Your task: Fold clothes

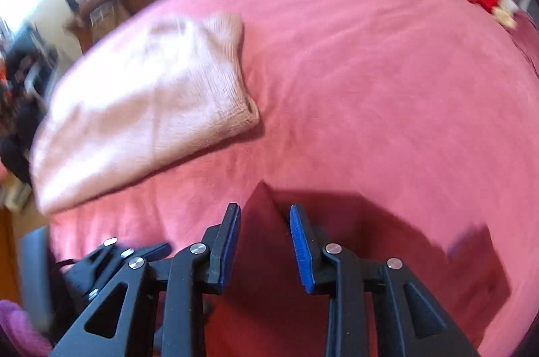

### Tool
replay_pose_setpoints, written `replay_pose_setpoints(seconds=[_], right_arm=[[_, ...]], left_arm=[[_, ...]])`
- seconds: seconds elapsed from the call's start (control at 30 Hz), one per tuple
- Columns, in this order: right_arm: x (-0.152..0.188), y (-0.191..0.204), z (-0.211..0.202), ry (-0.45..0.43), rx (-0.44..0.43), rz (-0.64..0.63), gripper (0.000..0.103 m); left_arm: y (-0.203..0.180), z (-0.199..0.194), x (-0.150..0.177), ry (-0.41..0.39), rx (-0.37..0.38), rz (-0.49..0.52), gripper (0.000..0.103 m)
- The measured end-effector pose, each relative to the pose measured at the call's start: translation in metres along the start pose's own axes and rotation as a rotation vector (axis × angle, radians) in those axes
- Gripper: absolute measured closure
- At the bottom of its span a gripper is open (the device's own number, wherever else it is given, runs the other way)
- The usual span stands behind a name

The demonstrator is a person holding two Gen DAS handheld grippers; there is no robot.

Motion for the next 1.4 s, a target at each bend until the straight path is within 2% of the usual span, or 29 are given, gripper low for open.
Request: replay_pose_setpoints(seconds=[0.1, 0.13, 0.2, 0.33, 0.4, 0.53, 0.57, 0.63, 0.73, 0.8, 0.83, 0.87, 0.9, 0.93, 0.97, 1.07, 1.17, 1.23, 1.3, 1.37, 1.4], right_arm=[[0.002, 0.006, 0.025, 0.084, -0.027, -0.026, 0.074], [0.004, 0.004, 0.029, 0.089, -0.002, -0.034, 0.086], [0.001, -0.002, 0.026, 0.051, 0.009, 0.009, 0.098], [-0.013, -0.041, 0.007, -0.090, -0.043, 0.267, 0.099], [-0.017, -0.058, 0.007, -0.131, -0.074, 0.357, 0.100], [-0.019, -0.078, 0.021, -0.149, -0.175, 0.482, 0.097], [-0.018, -0.076, 0.013, -0.171, -0.203, 0.489, 0.090], [-0.016, -0.072, -0.008, -0.228, -0.264, 0.499, 0.081], [-0.011, -0.048, -0.028, -0.207, -0.317, 0.393, 0.078], [-0.008, -0.031, -0.022, -0.095, -0.234, 0.246, 0.076], [-0.008, -0.025, -0.017, -0.050, -0.190, 0.198, 0.076], [-0.006, -0.021, -0.006, 0.018, -0.107, 0.139, 0.076], [-0.003, -0.020, 0.004, 0.079, -0.026, 0.097, 0.077], [-0.002, -0.020, 0.009, 0.096, 0.017, 0.081, 0.091], [-0.004, -0.017, 0.011, 0.086, -0.003, 0.093, 0.098], [-0.011, -0.022, 0.006, 0.009, -0.024, 0.160, 0.099], [-0.016, -0.048, 0.003, -0.078, -0.059, 0.326, 0.100], [-0.015, -0.060, 0.009, -0.102, -0.105, 0.408, 0.100], [-0.017, -0.069, 0.007, -0.166, -0.182, 0.481, 0.096], [-0.016, -0.081, -0.005, -0.215, -0.254, 0.564, 0.081], [-0.011, -0.086, -0.014, -0.244, -0.274, 0.593, 0.081]], left_arm=[[0.006, -0.003, 0.000, -0.018, 0.023, -0.014, 0.030], [0.008, -0.004, -0.001, -0.021, 0.033, -0.022, 0.030], [0.012, -0.005, -0.002, -0.026, 0.051, -0.037, 0.030], [0.018, -0.007, -0.003, -0.030, 0.052, -0.038, 0.030], [0.020, -0.008, -0.004, -0.029, 0.045, -0.032, 0.030], [0.027, -0.011, -0.007, -0.031, 0.061, -0.043, 0.030], [0.031, -0.014, -0.008, -0.036, 0.079, -0.060, 0.030], [0.039, -0.020, -0.010, -0.049, 0.095, -0.108, 0.030], [0.064, -0.037, -0.022, -0.104, 0.046, -0.207, 0.030], [0.075, -0.038, -0.024, -0.126, -0.005, -0.250, 0.024], [0.075, -0.027, -0.023, -0.088, -0.002, -0.265, 0.022], [0.075, -0.017, -0.022, -0.055, 0.000, -0.273, 0.022], [0.075, -0.018, -0.022, -0.055, -0.006, -0.245, 0.022], [0.075, -0.019, -0.022, -0.051, -0.014, -0.223, 0.022], [0.074, -0.020, -0.020, -0.048, -0.028, -0.198, 0.022], [0.075, -0.025, -0.013, -0.064, -0.069, -0.159, 0.022], [0.079, -0.028, -0.010, -0.076, -0.077, -0.170, 0.023], [0.082, -0.031, -0.008, -0.077, -0.068, -0.178, 0.023], [0.074, -0.032, 0.004, -0.087, -0.042, -0.200, 0.023], [0.080, -0.036, 0.005, -0.095, -0.015, -0.259, 0.022], [0.087, -0.042, 0.005, -0.098, -0.026, -0.295, 0.022]])
Point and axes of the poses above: each gripper's, at about its wrist camera, not at the fingertips, and z roughly the way its jaws point, y to its left, x to its underside, the point moved 9 cm from there along z, roughly the way its jaws point, and after that the axes turned 1 degree about y, right-handed, at the moved point
